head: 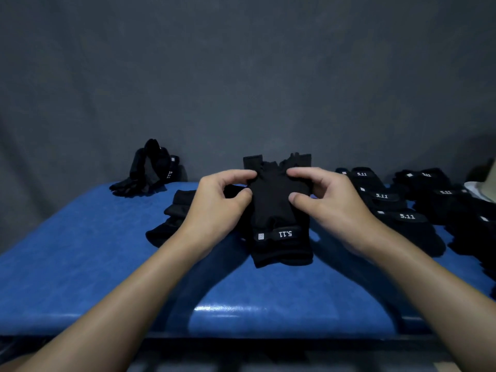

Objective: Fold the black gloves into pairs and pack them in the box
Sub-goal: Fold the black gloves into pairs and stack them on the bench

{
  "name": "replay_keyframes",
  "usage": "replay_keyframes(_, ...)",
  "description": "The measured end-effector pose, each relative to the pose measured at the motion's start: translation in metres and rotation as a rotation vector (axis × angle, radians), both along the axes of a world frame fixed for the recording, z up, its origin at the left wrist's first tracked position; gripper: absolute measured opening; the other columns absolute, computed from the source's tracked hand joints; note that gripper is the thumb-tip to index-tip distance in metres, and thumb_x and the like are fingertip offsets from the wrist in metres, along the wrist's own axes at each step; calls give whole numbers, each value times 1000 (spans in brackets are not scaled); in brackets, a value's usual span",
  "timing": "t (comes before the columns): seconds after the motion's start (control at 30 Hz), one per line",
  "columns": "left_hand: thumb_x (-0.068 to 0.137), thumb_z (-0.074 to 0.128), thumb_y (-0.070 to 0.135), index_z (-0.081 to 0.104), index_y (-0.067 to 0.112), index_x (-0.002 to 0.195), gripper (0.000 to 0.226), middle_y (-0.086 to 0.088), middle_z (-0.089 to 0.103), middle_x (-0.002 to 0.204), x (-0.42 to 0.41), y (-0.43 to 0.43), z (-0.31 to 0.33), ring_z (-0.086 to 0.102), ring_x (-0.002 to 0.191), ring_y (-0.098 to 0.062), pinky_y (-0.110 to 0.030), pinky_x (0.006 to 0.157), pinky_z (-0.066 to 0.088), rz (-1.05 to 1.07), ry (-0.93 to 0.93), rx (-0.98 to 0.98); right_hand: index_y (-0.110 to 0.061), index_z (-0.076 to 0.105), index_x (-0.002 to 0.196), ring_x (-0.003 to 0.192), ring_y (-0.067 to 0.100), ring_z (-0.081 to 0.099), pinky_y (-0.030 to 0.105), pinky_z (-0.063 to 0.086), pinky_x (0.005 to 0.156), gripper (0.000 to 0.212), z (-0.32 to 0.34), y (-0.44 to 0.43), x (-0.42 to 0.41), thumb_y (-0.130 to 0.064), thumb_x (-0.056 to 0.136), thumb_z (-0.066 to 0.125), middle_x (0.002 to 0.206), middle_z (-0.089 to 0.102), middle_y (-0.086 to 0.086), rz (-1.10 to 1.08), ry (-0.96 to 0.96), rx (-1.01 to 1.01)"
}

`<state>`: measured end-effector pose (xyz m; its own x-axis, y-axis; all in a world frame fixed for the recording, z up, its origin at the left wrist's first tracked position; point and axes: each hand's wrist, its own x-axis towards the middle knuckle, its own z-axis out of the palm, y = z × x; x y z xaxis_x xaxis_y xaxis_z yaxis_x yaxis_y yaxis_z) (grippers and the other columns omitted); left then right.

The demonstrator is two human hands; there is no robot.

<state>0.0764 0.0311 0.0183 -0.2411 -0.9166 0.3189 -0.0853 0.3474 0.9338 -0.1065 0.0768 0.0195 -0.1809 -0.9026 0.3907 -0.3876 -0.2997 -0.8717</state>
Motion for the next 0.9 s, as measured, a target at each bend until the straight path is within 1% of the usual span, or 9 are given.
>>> replay_keyframes(0.1, 94, 61, 1, 65, 21, 123, 35, 5, 73, 109, -1, 3, 3, 74, 71, -14, -30, 69, 60, -65, 30, 84, -17, 61, 129, 107, 14, 65, 35, 54, 95, 49, -1, -1, -7, -3, 83, 72, 124, 61, -3, 22, 42, 37)
replay_keyframes(0.2, 93, 62, 0, 60, 18, 126, 38, 1, 70, 112, -3, 1, 0, 73, 67, -13, -25, 59, 58, -95, -15, 117, -22, 58, 132, 106, 19, 66, 40, 54, 96, 55, -7, -4, -11, -10, 81, 76, 127, 59, 2, 4, 101, 121)
replay_keyframes(0.27, 91, 67, 6, 60, 17, 128, 40, 0, 68, 117, -3, -4, -9, 73, 70, -13, -28, 64, 59, -67, -175, 64, -24, 58, 130, 96, 17, 66, 38, 55, 92, 53, -14, -7, -13, -16, 81, 77, 122, 59, 7, -39, 190, 203)
replay_keyframes(0.33, 88, 70, 17, 62, 21, 128, 41, 0, 67, 116, -2, -7, -15, 73, 71, -15, -33, 77, 59, -45, -355, 1, -26, 58, 128, 85, 13, 61, 31, 52, 84, 51, -19, -7, -13, -24, 81, 76, 111, 59, 5, -56, 305, 292)
replay_keyframes(0.4, 87, 71, 26, 62, 26, 127, 41, 4, 62, 119, 0, -7, -17, 69, 86, -11, -31, 90, 54, -36, -493, -34, -29, 57, 126, 89, 13, 59, 32, 52, 85, 50, -20, -4, -11, -33, 80, 76, 109, 57, 2, -35, 351, 349)
replay_keyframes(0.47, 88, 69, 31, 61, 28, 129, 42, 8, 54, 125, 1, -7, -19, 57, 104, -5, -21, 93, 43, -25, -583, -72, -30, 57, 126, 102, 16, 61, 36, 52, 94, 51, -19, -3, -10, -39, 79, 74, 120, 55, -1, -35, 390, 364)
replay_keyframes(0.6, 92, 64, 37, 58, 26, 132, 42, 10, 49, 128, 1, -7, -23, 46, 112, -1, -15, 94, 31, -20, -661, -136, -27, 57, 128, 102, 12, 55, 22, 41, 89, 46, -16, 3, -6, -42, 86, 68, 123, 49, -3, -111, 585, 346)
replay_keyframes(0.77, 89, 65, 43, 58, 28, 131, 46, 13, 48, 123, 1, -3, -29, 49, 112, -3, -15, 95, 34, -68, -721, -183, -31, 53, 129, 118, 12, 51, 28, 42, 98, 49, -15, 18, -2, -52, 86, 64, 124, 55, -3, -69, 717, 458)
replay_keyframes(0.9, 89, 64, 47, 57, 28, 133, 48, 12, 48, 127, 3, -2, -32, 50, 117, -6, -20, 101, 38, -72, -773, -211, -32, 53, 131, 115, 11, 50, 23, 39, 92, 48, -18, 27, 1, -49, 88, 63, 123, 54, -5, -49, 722, 443)
